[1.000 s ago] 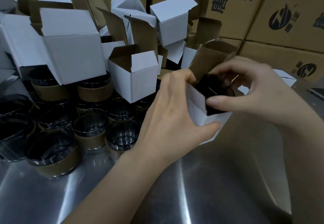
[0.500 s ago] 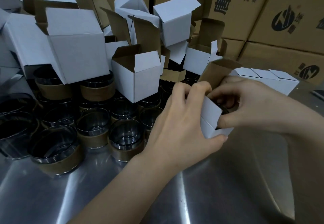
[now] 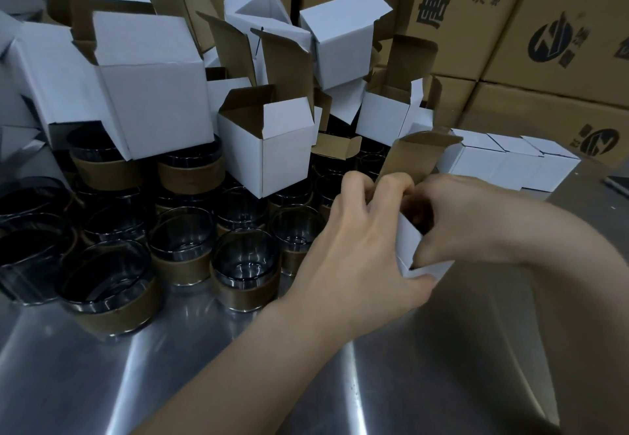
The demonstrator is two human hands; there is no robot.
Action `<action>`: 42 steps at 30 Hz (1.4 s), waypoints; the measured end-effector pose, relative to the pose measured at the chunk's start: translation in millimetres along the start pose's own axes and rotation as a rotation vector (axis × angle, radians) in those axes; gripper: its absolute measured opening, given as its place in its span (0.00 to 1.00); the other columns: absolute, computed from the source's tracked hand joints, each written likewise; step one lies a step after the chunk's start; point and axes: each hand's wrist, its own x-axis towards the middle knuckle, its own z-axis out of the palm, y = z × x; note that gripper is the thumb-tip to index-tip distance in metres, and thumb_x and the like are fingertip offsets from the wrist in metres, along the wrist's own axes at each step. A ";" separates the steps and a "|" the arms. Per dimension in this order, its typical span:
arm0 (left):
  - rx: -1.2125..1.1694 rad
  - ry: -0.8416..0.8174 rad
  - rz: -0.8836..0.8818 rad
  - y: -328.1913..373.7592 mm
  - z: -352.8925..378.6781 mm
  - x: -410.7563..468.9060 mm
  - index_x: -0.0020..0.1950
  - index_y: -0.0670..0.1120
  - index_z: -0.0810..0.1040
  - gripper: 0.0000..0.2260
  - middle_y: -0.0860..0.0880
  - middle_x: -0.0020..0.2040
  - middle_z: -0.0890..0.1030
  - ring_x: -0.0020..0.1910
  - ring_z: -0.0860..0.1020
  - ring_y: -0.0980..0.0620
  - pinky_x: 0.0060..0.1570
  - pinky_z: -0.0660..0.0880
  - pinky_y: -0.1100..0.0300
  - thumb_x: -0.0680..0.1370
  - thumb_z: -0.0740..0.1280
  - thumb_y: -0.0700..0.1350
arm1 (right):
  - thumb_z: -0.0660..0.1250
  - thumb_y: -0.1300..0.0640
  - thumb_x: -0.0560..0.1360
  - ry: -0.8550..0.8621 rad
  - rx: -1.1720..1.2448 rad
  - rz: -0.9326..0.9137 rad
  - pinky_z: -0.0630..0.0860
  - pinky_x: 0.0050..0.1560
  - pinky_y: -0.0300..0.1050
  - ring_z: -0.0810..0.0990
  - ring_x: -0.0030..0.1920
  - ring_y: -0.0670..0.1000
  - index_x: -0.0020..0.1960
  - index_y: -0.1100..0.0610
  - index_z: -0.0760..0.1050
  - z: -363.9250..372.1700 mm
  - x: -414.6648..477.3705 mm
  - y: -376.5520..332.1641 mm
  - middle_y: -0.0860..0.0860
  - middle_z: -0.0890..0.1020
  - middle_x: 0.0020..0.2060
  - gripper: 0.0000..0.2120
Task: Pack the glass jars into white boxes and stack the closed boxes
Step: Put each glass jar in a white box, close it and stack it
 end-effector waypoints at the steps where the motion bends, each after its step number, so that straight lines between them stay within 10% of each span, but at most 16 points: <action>1: 0.003 -0.006 -0.003 -0.8 -0.2 0.0 0.62 0.57 0.57 0.32 0.52 0.57 0.59 0.52 0.70 0.50 0.46 0.77 0.55 0.64 0.66 0.62 | 0.73 0.55 0.62 0.011 -0.047 0.008 0.69 0.31 0.41 0.74 0.35 0.49 0.42 0.58 0.77 2.5 2.2 -2.6 0.52 0.77 0.36 0.11; 6: -0.012 -0.038 -0.019 -5.5 0.3 0.7 0.63 0.58 0.56 0.33 0.52 0.59 0.58 0.57 0.70 0.49 0.51 0.78 0.52 0.65 0.73 0.58 | 0.74 0.55 0.65 0.022 -0.166 -0.005 0.62 0.32 0.42 0.70 0.35 0.49 0.34 0.53 0.66 9.2 8.4 -6.7 0.50 0.67 0.38 0.15; 12: -0.075 -0.059 -0.035 -5.8 1.6 0.9 0.65 0.60 0.54 0.36 0.54 0.59 0.57 0.58 0.68 0.48 0.55 0.76 0.52 0.66 0.75 0.54 | 0.73 0.50 0.61 -0.029 0.038 -0.065 0.77 0.39 0.50 0.79 0.39 0.52 0.46 0.58 0.80 -0.9 4.5 5.0 0.54 0.81 0.42 0.17; 17: -0.161 -0.087 -0.098 -7.1 0.2 0.7 0.66 0.63 0.52 0.40 0.56 0.58 0.57 0.61 0.66 0.49 0.59 0.74 0.50 0.67 0.76 0.47 | 0.74 0.40 0.61 0.047 0.428 -0.165 0.75 0.41 0.34 0.81 0.40 0.40 0.50 0.43 0.81 -10.4 -2.7 21.7 0.38 0.84 0.41 0.19; 19: -0.227 -0.101 -0.128 -6.0 -0.4 1.7 0.66 0.67 0.51 0.42 0.58 0.59 0.56 0.63 0.65 0.50 0.62 0.73 0.51 0.67 0.76 0.44 | 0.72 0.53 0.71 0.129 0.581 -0.222 0.77 0.46 0.36 0.84 0.45 0.43 0.49 0.46 0.83 -12.3 -1.7 30.0 0.45 0.86 0.43 0.08; 22: -0.333 -0.120 -0.174 -5.0 -2.2 2.7 0.66 0.70 0.50 0.43 0.60 0.63 0.56 0.67 0.63 0.52 0.66 0.68 0.55 0.67 0.77 0.47 | 0.60 0.74 0.76 0.208 0.693 -0.221 0.76 0.38 0.33 0.83 0.43 0.41 0.45 0.52 0.82 -11.3 3.0 40.0 0.47 0.86 0.40 0.20; 33: -0.699 -0.011 -0.247 -12.8 -7.8 11.3 0.63 0.59 0.69 0.18 0.62 0.62 0.69 0.57 0.67 0.73 0.47 0.63 0.84 0.77 0.60 0.40 | 0.55 0.84 0.71 0.244 0.998 -0.165 0.71 0.28 0.36 0.78 0.33 0.42 0.42 0.57 0.73 -4.6 16.8 56.4 0.51 0.77 0.35 0.22; 38: -0.660 0.087 -0.253 -10.7 -1.3 10.7 0.55 0.57 0.62 0.20 0.54 0.62 0.70 0.61 0.71 0.59 0.63 0.73 0.53 0.77 0.67 0.35 | 0.66 0.81 0.68 0.210 1.037 -0.159 0.77 0.31 0.37 0.79 0.33 0.44 0.45 0.57 0.72 -0.3 20.9 56.2 0.54 0.75 0.40 0.20; 42: -0.702 0.166 -0.283 -10.3 1.6 10.0 0.56 0.57 0.57 0.27 0.48 0.60 0.76 0.54 0.78 0.57 0.55 0.79 0.57 0.75 0.69 0.32 | 0.73 0.76 0.65 0.179 0.929 -0.123 0.79 0.36 0.38 0.80 0.35 0.48 0.50 0.55 0.71 4.2 25.3 54.8 0.57 0.76 0.46 0.23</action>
